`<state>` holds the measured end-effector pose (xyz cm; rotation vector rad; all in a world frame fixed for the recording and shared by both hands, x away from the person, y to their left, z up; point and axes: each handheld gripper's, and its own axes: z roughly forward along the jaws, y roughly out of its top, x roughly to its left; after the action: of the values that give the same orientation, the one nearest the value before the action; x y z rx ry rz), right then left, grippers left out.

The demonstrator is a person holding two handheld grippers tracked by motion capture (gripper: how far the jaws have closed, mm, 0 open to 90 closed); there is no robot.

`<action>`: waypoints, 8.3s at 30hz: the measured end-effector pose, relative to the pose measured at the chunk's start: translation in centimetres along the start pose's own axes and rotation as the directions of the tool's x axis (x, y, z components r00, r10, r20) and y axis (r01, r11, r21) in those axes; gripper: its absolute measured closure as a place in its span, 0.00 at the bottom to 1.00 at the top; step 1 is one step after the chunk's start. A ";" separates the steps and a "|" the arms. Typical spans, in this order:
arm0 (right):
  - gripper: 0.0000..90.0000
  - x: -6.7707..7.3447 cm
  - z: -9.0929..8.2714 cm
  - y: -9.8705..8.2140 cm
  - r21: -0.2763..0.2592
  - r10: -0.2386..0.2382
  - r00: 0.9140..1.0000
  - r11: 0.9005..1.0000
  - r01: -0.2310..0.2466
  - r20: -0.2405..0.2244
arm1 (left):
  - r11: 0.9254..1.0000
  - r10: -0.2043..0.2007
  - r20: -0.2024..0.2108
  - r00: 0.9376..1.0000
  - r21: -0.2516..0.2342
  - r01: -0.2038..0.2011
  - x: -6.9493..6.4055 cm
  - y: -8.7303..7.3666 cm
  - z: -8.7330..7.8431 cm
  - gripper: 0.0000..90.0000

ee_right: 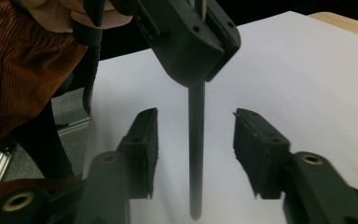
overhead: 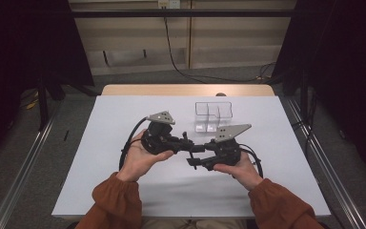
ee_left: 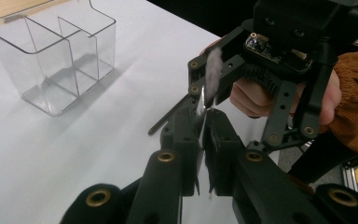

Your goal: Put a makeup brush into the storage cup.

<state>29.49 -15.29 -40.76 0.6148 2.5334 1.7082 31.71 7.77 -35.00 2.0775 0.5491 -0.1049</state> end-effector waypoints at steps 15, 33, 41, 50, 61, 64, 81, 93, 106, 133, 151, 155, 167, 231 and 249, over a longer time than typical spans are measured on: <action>0.91 0.0 0.0 -0.1 -0.019 -0.002 1.000 1.000 0.002 -0.003 | 1.000 -0.005 0.004 1.000 0.005 0.005 0.0 -0.1 0.2 0.93; 0.94 0.0 -0.3 -0.3 -0.026 -0.015 1.000 1.000 0.015 0.019 | 0.999 0.002 0.023 1.000 -0.042 -0.001 0.3 -0.7 0.4 0.93; 0.94 -0.1 -0.4 -0.3 -0.030 -0.013 0.999 0.999 0.014 0.033 | 0.996 0.002 0.023 1.000 -0.086 0.000 0.4 -0.9 0.3 0.88; 0.94 -0.2 -0.4 -0.4 -0.034 -0.012 0.999 0.999 0.014 0.043 | 0.991 -0.006 -0.007 1.000 -0.132 0.005 0.4 -1.1 -0.1 0.69; 0.94 -0.4 -0.8 -0.4 -0.040 -0.008 0.998 0.999 0.010 0.067 | 0.987 -0.014 -0.071 0.997 -0.158 0.002 0.2 -1.3 -0.4 0.28; 0.94 -0.4 -0.8 -0.4 -0.043 -0.007 0.998 0.999 0.010 0.068 | 0.986 -0.017 -0.099 0.995 -0.164 0.001 0.3 -1.6 -0.6 0.22; 0.94 -0.2 -1.3 -0.7 -0.055 0.002 0.996 0.998 0.003 0.089 | 0.969 -0.022 -0.211 0.977 -0.246 -0.031 1.4 -5.2 -3.9 0.04; 0.93 -0.1 -1.7 -0.9 -0.055 0.009 0.995 0.998 -0.004 0.104 | 0.958 -0.072 -0.347 0.935 -0.286 -0.032 2.2 -8.5 -6.1 0.03; 0.93 -0.3 -2.4 -0.9 -0.068 0.017 0.991 0.998 -0.008 0.130 | 0.933 -0.151 -0.453 0.879 -0.360 -0.025 2.3 -12.3 -8.4 0.03; 0.93 -1.6 -3.9 -0.4 -0.121 0.045 0.982 0.992 -0.023 0.184 | 0.888 -0.222 -0.487 0.845 -0.459 -0.031 2.7 -17.6 -10.1 0.02; 0.93 -4.7 -5.9 1.6 -0.181 0.095 0.951 0.983 -0.042 0.295 | 0.903 -0.169 -0.504 0.847 -0.424 -0.072 2.3 -17.8 -10.1 0.02; 0.93 -5.5 -5.9 2.5 -0.195 0.111 0.944 0.980 -0.051 0.309 | 0.903 -0.167 -0.502 0.849 -0.423 -0.073 2.3 -17.8 -10.1 0.02; 0.93 -8.0 -4.9 4.4 -0.219 0.136 0.922 0.974 -0.058 0.362 | 0.909 -0.144 -0.496 0.856 -0.409 -0.084 2.3 -17.7 -10.1 0.03; 0.93 -13.4 0.1 2.9 -0.166 0.173 0.877 0.980 -0.108 0.448 | 0.925 -0.100 -0.484 0.869 -0.367 -0.098 2.3 -17.5 -9.7 0.03; 0.93 -13.5 0.5 1.6 -0.166 0.197 0.872 0.977 -0.135 0.449 | 0.930 -0.093 -0.485 0.869 -0.353 -0.098 2.3 -17.5 -9.6 0.03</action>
<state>42.59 -18.83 -42.18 1.1072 2.0695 1.5208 25.02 24.32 -44.24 1.7236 0.8077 0.5180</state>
